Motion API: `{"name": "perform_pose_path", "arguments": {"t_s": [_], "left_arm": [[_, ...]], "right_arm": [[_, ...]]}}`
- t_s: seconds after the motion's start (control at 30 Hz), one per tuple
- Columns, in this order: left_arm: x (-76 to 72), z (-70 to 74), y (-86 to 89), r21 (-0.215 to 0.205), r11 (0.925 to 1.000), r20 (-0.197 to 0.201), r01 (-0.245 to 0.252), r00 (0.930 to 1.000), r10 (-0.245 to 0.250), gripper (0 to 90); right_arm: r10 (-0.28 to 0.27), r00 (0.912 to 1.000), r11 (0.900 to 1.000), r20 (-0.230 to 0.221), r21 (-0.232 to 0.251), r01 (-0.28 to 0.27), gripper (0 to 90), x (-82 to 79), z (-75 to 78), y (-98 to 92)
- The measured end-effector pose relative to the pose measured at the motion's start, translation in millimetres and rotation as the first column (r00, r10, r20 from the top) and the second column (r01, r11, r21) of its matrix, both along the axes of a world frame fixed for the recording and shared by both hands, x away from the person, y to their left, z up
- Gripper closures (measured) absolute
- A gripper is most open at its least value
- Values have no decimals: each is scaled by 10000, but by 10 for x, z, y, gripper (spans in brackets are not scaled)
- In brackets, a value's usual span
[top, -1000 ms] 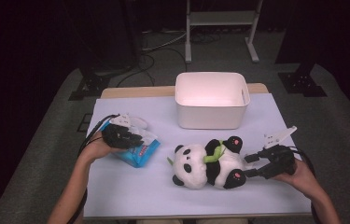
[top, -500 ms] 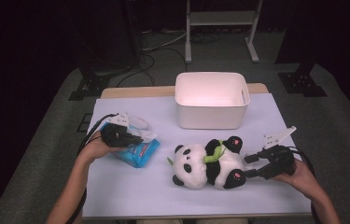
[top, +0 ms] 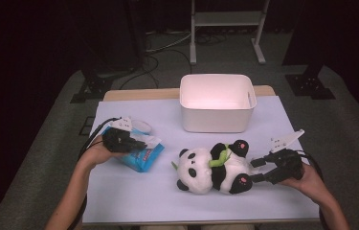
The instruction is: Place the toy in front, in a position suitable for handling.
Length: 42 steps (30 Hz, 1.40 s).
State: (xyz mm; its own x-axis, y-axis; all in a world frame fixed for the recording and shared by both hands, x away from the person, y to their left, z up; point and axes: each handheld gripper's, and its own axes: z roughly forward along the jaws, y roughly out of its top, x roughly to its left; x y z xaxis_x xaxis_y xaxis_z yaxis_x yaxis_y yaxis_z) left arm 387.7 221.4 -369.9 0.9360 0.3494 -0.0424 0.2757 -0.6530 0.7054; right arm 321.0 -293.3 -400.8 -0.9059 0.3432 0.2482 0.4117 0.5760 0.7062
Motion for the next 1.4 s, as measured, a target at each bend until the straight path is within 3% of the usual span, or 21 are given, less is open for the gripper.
{"name": "perform_pose_path", "arguments": {"t_s": [0.13,1.07,1.17,1.23,1.4], "left_arm": [[-33,52,-40,-376,9989,56,262,9996,-260,892],[-147,247,-210,-347,9945,-137,990,9949,-995,892],[-174,295,-283,-1098,9810,-221,1597,9864,-1631,893],[-183,353,-406,-891,9797,-159,1796,9832,-1817,892],[-194,416,-553,-954,9731,-104,2095,9773,-2114,890]], "right_arm": [[-14,10000,10000,1,55,14,358,3,6,-4],[-25,10000,9999,21,151,24,361,14,17,-26],[-56,10000,9998,5,192,56,360,17,16,-35],[-35,10000,9998,14,192,35,360,12,17,-39],[-17,10000,9998,78,189,15,360,-4,27,-49]]}}
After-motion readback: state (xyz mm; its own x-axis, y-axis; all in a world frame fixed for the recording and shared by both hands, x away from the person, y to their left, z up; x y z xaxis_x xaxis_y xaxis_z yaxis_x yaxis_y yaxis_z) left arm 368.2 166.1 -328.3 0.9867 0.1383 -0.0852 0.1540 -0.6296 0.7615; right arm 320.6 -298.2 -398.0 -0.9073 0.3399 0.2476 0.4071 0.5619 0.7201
